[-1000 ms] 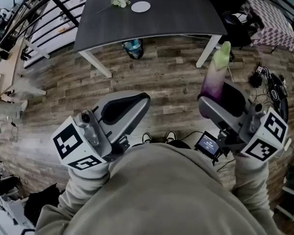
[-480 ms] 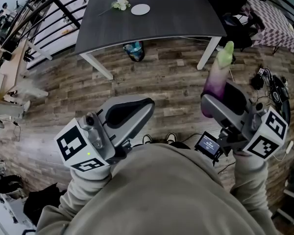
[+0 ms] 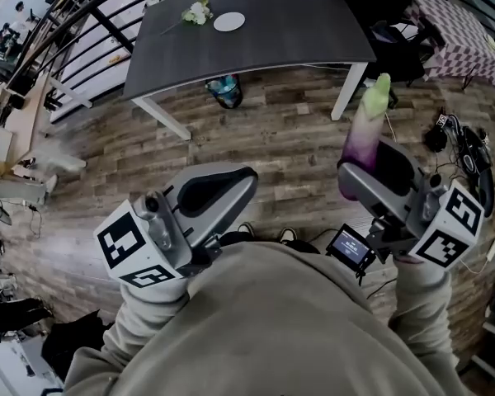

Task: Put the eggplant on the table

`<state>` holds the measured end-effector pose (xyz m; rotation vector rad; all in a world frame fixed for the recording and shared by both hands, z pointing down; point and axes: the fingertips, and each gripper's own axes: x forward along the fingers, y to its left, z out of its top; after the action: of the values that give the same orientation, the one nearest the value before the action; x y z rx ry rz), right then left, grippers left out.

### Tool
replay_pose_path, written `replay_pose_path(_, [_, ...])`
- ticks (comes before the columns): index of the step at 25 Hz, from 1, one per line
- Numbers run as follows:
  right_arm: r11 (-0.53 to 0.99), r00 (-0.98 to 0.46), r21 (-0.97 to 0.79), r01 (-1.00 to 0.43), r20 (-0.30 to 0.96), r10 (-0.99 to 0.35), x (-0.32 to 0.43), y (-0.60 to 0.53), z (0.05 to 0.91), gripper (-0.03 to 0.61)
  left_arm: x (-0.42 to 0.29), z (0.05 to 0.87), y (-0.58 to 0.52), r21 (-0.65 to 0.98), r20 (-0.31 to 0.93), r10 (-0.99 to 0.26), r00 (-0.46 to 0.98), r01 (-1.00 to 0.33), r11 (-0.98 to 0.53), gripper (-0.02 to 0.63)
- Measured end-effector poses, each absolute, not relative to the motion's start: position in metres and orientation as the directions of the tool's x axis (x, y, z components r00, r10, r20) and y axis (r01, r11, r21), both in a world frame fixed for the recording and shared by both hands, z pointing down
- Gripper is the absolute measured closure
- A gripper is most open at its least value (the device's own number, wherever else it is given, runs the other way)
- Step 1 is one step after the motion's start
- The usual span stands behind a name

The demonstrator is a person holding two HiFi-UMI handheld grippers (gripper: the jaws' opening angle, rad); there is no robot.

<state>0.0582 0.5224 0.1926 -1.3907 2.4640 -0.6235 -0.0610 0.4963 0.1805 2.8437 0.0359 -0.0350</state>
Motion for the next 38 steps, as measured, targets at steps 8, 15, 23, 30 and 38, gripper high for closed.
replay_pose_path(8, [0.445, -0.493, -0.485, -0.752, -0.033, -0.869, 0.077, 0.529, 0.191, 0.342, -0.043, 0.180, 0.489, 0.274, -0.016, 0.049, 0.999, 0.052, -0.960, 0.609])
replay_pose_path(15, [0.413, -0.452, -0.470, -0.780, -0.032, -0.891, 0.090, 0.512, 0.185, 0.342, -0.030, 0.173, 0.465, 0.258, -0.067, 0.094, 0.993, 0.108, -0.960, 0.609])
replay_pose_path(23, [0.391, -0.443, -0.433, -0.812, 0.021, -0.896, 0.097, 0.476, 0.184, 0.342, -0.022, 0.176, 0.424, 0.268, -0.071, 0.093, 0.993, 0.109, -0.957, 0.609])
replay_pose_path(30, [0.387, -0.443, -0.413, -0.825, 0.045, -0.896, 0.086, 0.423, 0.188, 0.342, -0.027, 0.175, 0.375, 0.229, -0.058, 0.109, 0.992, 0.120, -0.966, 0.609])
replay_pose_path(38, [0.373, -0.433, -0.399, -0.838, 0.070, -0.899, 0.052, 0.341, 0.182, 0.342, -0.058, 0.175, 0.299, 0.263, -0.107, 0.145, 0.984, 0.168, -0.950, 0.609])
